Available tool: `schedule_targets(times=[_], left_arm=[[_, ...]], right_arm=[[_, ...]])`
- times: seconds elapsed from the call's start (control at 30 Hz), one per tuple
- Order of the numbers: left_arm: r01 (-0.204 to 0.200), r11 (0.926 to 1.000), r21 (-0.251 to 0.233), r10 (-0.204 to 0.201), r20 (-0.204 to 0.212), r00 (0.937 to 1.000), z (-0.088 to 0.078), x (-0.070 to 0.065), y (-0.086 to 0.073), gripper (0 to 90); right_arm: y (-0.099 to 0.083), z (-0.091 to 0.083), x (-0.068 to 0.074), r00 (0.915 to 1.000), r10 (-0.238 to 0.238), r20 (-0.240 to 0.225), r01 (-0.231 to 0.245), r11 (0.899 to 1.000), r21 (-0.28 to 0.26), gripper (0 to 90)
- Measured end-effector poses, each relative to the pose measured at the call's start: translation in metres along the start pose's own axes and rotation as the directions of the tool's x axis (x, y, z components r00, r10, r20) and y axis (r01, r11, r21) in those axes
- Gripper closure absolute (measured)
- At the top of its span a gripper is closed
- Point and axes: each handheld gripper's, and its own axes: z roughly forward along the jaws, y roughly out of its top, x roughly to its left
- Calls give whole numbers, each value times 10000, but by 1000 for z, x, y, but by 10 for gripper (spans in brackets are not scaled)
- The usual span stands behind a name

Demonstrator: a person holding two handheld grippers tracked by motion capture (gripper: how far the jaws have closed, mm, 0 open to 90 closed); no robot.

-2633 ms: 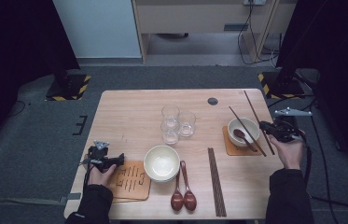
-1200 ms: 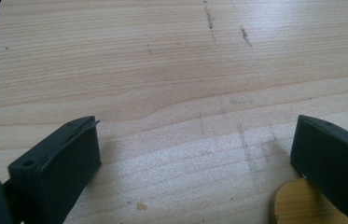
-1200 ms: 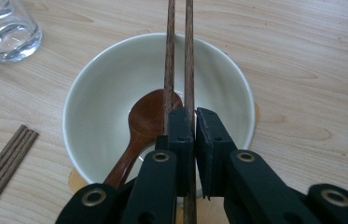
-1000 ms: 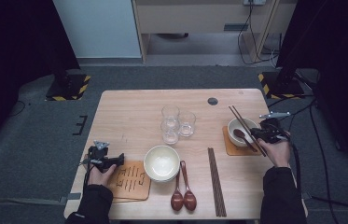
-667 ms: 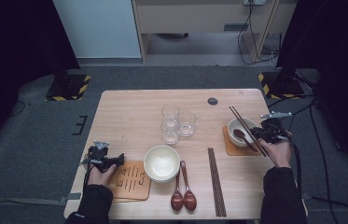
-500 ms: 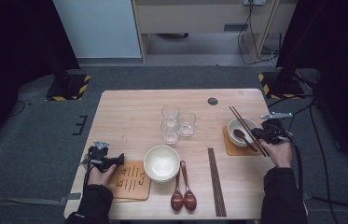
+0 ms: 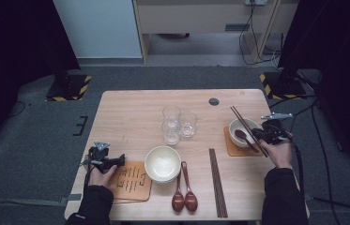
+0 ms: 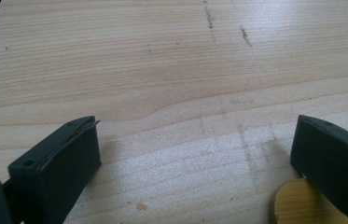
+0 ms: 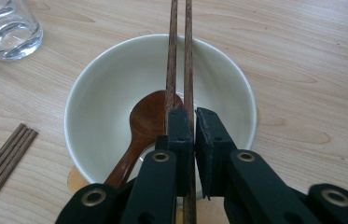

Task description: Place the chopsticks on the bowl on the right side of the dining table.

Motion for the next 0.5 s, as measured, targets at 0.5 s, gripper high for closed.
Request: schedule_targets(times=[0.5], left_arm=[[1,10000,3,-1,-3,10000,0,0,0,2]], right_arm=[[0,2,4,9997,-217,-107,214,9995,-245,640]])
